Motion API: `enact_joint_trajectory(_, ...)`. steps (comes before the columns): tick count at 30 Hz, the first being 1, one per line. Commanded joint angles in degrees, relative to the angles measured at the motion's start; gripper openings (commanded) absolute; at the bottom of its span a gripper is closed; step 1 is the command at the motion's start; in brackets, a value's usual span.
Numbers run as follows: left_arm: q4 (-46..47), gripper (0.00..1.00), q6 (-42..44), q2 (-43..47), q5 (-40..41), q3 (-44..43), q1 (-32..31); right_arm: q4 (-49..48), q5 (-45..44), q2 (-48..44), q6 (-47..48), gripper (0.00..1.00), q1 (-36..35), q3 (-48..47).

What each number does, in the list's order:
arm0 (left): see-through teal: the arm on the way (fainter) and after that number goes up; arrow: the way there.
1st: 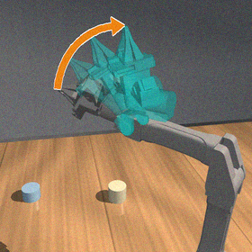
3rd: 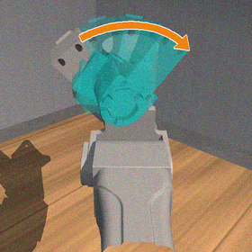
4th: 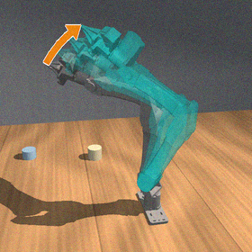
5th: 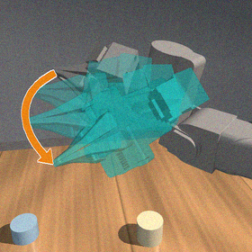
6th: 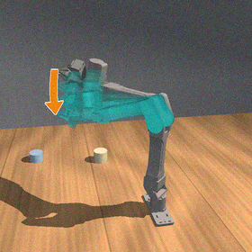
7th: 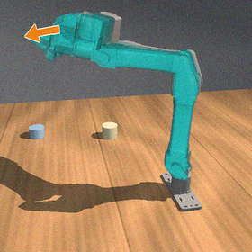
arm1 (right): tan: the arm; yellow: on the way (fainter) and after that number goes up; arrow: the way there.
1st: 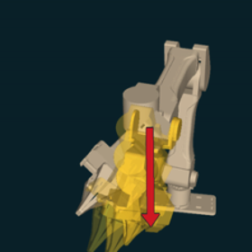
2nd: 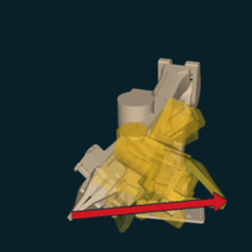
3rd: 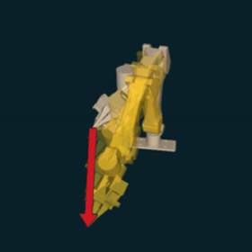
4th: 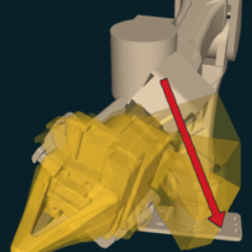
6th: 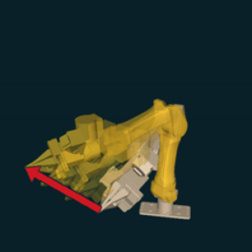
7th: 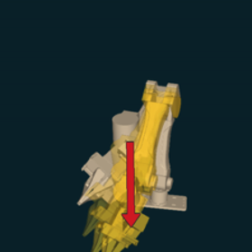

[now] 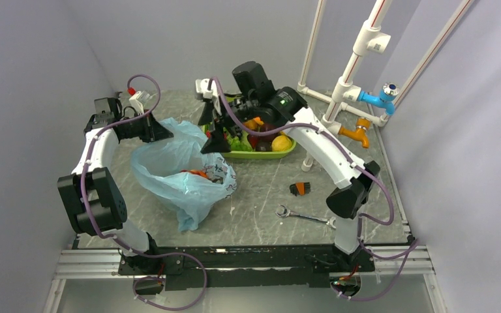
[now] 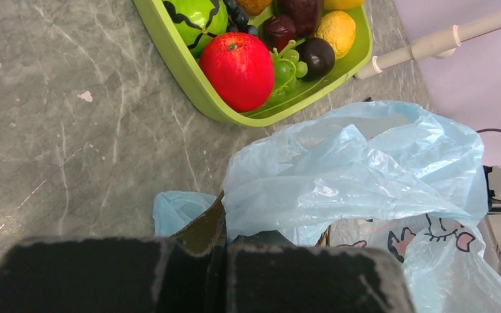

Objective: Place the fake fruits into the plastic bag and tie a complex knot

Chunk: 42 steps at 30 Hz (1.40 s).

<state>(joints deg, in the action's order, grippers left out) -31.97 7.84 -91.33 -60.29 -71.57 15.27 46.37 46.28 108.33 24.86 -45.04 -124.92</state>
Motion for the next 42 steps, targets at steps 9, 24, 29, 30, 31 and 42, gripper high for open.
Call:
enact_joint_trajectory(9, 4.69, 0.00, -5.51, 1.90, 3.40, -0.59, -1.46, 4.57, 6.01, -3.79, 1.69, 0.99, -13.03, 5.98)
enact_joint_trajectory(24, -5.27, 0.00, 4.59, 8.49, -1.85, 0.61, 0.53, -8.43, -32.37, -10.83, -5.60, 0.00, -15.53, 17.60)
enact_joint_trajectory(29, -13.79, 0.00, 10.58, 17.51, -6.90, -0.10, 4.35, -10.81, -29.20, -21.98, -4.24, 0.00, -13.45, 19.49)
enact_joint_trajectory(30, -15.39, 0.00, 12.52, 20.34, -6.87, 0.91, 4.77, -11.72, -27.78, -24.44, -4.05, 0.00, -12.08, 21.15)
enact_joint_trajectory(31, -17.73, 0.00, 15.52, 23.57, -6.33, 1.93, 4.85, -12.64, -26.18, -26.60, -3.61, 0.00, -10.20, 23.25)
enact_joint_trajectory(42, -28.03, 0.99, 23.70, 42.71, -3.82, 4.95, 6.48, -20.55, -4.94, -35.65, 9.48, 0.07, -1.66, 40.52)
